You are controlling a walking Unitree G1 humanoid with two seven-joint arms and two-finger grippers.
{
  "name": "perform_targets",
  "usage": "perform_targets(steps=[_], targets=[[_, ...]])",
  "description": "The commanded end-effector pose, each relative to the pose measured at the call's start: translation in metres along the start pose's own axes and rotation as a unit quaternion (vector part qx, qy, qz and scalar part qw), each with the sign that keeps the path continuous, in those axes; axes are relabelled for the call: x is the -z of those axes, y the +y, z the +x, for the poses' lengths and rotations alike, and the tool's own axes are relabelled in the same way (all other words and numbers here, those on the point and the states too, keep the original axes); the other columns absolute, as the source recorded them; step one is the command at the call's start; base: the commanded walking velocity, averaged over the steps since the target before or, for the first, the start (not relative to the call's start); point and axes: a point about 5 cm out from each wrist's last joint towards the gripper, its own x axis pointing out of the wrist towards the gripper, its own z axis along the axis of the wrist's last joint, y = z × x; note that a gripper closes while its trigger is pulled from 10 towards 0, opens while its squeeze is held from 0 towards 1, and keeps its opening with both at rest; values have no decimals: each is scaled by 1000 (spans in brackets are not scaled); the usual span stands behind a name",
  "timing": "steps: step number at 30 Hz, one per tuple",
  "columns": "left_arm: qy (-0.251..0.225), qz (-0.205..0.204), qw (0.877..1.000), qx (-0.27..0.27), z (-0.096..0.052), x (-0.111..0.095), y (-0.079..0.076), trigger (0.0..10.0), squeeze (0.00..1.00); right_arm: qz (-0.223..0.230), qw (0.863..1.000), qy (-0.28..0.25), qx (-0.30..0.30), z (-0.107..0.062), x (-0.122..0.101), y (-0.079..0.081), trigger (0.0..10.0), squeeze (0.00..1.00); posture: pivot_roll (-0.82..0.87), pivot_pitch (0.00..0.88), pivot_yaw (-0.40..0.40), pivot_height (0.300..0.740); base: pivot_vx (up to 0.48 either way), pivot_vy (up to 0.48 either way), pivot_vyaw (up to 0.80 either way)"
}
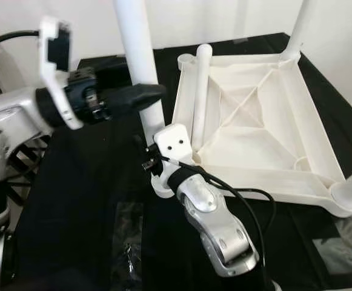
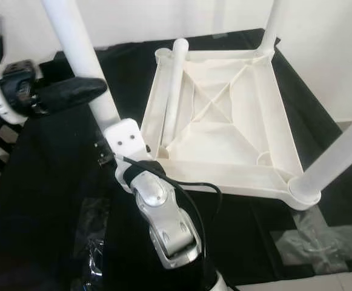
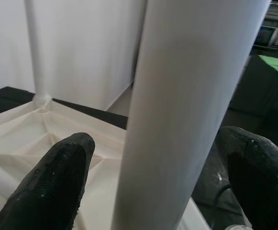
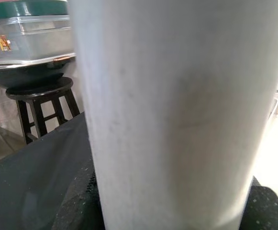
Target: Building children table
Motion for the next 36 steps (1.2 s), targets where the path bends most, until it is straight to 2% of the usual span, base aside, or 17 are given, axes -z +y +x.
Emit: perform_targets(steps=[1,3,6,7,14,23,24,27,29,31,32,33,34,36], targets=[[7,-4,1000,12,2,1,2,10000,0,21,991,126,28,-4,54,-8,10000,0,31,172,109,740,0,0,0],[13,-2,999,37,8,0,1,9961,0,22,992,125,25,-3,54,-6,10000,0,25,170,110,740,0,0,0],[15,0,999,40,8,0,1,9961,0,22,992,125,24,-3,54,-6,10000,0,25,170,110,740,0,0,0],[15,-5,999,47,9,-1,1,0,0,22,992,125,24,-2,54,-6,10000,0,23,170,111,740,0,0,0],[31,2,998,61,14,-3,-1,0,0,18,992,121,27,1,54,-11,10000,0,14,154,109,740,0,0,0],[43,1,996,77,12,-2,-3,0,0,21,994,103,14,6,48,-12,10000,0,-3,135,120,740,0,0,0],[47,1,996,82,12,-2,-4,0,0,26,998,56,-11,10,35,-17,10000,1000,0,128,123,740,0,0,0],[47,2,995,83,12,-2,-4,0,0,35,998,31,-31,12,27,-19,10000,1000,0,128,123,740,0,0,0],[48,5,995,87,14,-4,-6,0,0,40,995,-26,-91,16,8,-26,10000,1000,1,125,126,740,0,0,0],[48,6,995,90,15,-5,-7,0,0,38,985,-64,-154,18,-9,-35,10000,1000,1,123,128,740,0,0,0],[49,7,995,92,15,-5,-8,0,0,18,975,-71,-210,17,-16,-42,10000,1000,0,118,129,740,0,0,0],[49,7,995,92,15,-5,-8,0,0,18,975,-71,-210,17,-16,-42,10000,1000,0,118,129,740,0,0,0],[50,8,994,94,15,-5,-8,0,0,4,966,-74,-247,16,-21,-48,10000,1000,2,119,130,740,0,0,0],[51,9,994,97,16,-6,-9,0,0,-59,942,-56,-326,12,-24,-61,10000,1000,3,119,132,740,0,0,0]])
